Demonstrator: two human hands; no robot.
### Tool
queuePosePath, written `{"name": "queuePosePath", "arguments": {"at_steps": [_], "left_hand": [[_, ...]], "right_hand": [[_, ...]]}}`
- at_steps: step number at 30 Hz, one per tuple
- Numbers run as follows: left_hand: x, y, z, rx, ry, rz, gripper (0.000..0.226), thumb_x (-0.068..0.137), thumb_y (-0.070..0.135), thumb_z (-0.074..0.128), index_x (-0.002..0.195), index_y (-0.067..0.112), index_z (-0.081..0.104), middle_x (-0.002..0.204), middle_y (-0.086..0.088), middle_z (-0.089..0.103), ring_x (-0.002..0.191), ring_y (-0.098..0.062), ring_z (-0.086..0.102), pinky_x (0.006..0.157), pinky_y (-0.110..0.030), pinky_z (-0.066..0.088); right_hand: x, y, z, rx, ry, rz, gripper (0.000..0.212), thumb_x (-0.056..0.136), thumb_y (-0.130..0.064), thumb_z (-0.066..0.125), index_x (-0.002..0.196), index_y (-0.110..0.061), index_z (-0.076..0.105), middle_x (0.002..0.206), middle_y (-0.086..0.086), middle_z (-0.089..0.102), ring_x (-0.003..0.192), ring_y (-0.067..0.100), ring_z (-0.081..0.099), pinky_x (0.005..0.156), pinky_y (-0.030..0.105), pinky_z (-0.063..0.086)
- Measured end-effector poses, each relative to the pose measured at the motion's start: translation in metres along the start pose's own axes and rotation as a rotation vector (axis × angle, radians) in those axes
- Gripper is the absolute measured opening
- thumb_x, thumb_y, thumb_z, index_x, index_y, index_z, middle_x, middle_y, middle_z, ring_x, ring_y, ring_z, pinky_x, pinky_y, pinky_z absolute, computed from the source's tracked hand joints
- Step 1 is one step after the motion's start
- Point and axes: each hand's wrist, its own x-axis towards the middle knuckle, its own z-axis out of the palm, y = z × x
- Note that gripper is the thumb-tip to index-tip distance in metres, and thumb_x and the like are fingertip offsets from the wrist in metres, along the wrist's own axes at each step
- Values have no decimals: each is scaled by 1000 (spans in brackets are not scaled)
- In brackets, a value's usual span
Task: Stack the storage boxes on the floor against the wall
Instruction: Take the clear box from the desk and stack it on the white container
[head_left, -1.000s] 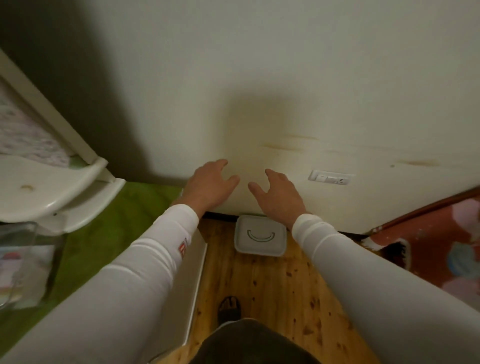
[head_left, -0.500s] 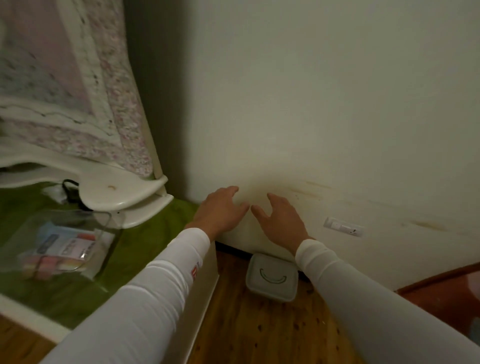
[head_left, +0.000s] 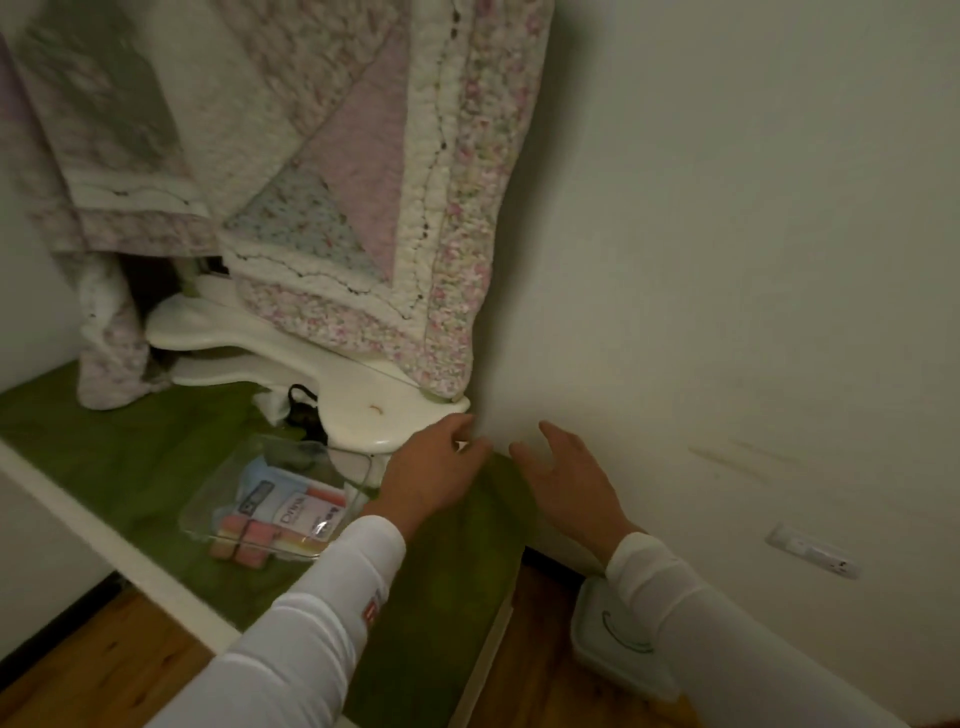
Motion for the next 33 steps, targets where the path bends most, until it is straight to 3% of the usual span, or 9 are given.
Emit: {"name": "queuePosePath", "arguments": {"at_steps": [6,9,12,15,17,21,26,33], "left_hand": [[11,-73,-67,-242,9,-72,40,90,39,59,127,25,59,125,1,64,108,-11,57,99,-36,46],[18,-113,-98,-315,2,-78,36,92,37,58,126,25,60,124,1,63,104,-9,56,88,-25,44],[18,-147,-120,-355,-28,-109,36,93,36,56,127,25,58,124,0,61,106,-12,56,85,-25,43],[19,-178,-137,-367,-56,-129,39,93,40,55,129,25,57,123,3,60,107,-11,57,85,-24,45],[19,-197,-146,-361,-39,-135,38,94,40,54,128,24,59,118,5,62,98,-4,57,75,-16,43],[20,-226,-157,-352,-39,-199,37,94,37,54,129,23,58,118,3,60,103,-12,57,89,-32,49],[22,-255,-161,-329,-15,-283,35,95,35,52,127,21,57,121,-6,62,105,-23,60,93,-45,51],[38,-276,-158,-336,24,-324,41,96,38,50,134,26,49,127,-8,60,110,-28,60,95,-48,50]], "right_hand": [[10,-64,74,34,-4,50,69,93,-59,44,148,-20,32,154,4,33,137,23,36,107,35,28],[12,-97,110,17,9,78,69,93,-60,42,148,-20,32,155,4,34,138,22,34,108,35,27],[13,-115,141,37,-5,121,69,93,-59,43,148,-18,34,154,5,35,139,24,34,110,35,27],[9,-126,168,94,-5,156,63,95,-54,45,145,-18,39,151,6,40,135,25,40,103,32,32],[9,-132,185,101,-7,176,61,95,-53,45,144,-18,40,149,7,42,133,26,42,99,31,33],[10,-136,207,140,-13,225,63,95,-55,43,145,-17,39,147,8,45,131,28,44,102,37,34],[14,-134,229,210,16,255,62,95,-52,45,145,-16,37,147,8,45,131,28,44,99,33,34],[27,-127,253,324,22,371,72,91,-60,45,150,-21,29,150,6,41,134,29,42,109,48,35]]}}
